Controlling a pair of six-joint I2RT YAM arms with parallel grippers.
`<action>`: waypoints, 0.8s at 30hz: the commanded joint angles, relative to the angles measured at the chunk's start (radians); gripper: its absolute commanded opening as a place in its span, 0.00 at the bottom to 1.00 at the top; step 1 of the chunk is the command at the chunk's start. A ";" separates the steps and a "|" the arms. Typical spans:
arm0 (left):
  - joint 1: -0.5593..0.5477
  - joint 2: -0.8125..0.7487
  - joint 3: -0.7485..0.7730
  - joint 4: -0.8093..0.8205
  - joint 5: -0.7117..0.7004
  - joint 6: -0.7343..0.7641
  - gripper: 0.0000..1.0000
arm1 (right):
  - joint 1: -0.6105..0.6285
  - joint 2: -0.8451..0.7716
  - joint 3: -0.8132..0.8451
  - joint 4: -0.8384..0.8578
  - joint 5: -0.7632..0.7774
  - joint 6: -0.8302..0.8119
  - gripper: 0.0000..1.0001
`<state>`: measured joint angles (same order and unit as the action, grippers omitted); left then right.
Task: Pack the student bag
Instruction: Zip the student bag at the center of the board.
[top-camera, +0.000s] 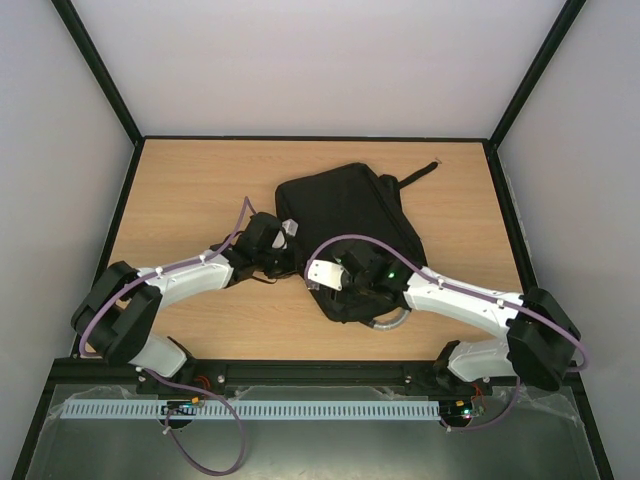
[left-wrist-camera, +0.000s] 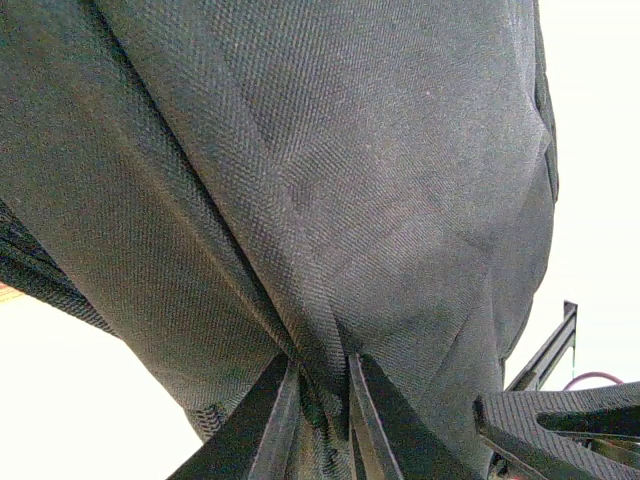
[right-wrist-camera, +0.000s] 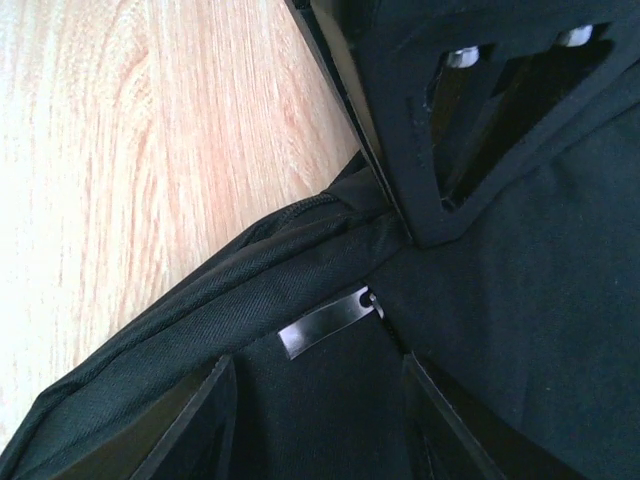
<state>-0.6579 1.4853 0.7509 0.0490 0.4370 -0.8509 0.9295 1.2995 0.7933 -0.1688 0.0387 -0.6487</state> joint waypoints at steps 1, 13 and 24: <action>-0.003 0.000 -0.009 0.041 0.029 0.000 0.12 | 0.014 0.027 -0.020 0.051 0.041 -0.019 0.46; -0.003 -0.004 -0.008 0.039 0.025 0.002 0.10 | 0.057 0.042 -0.071 0.132 0.115 -0.082 0.40; -0.003 0.002 -0.009 0.038 0.025 0.009 0.09 | 0.065 0.035 -0.072 0.198 0.212 -0.059 0.16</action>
<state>-0.6579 1.4853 0.7506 0.0536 0.4343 -0.8532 0.9901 1.3308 0.7292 0.0067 0.2001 -0.7181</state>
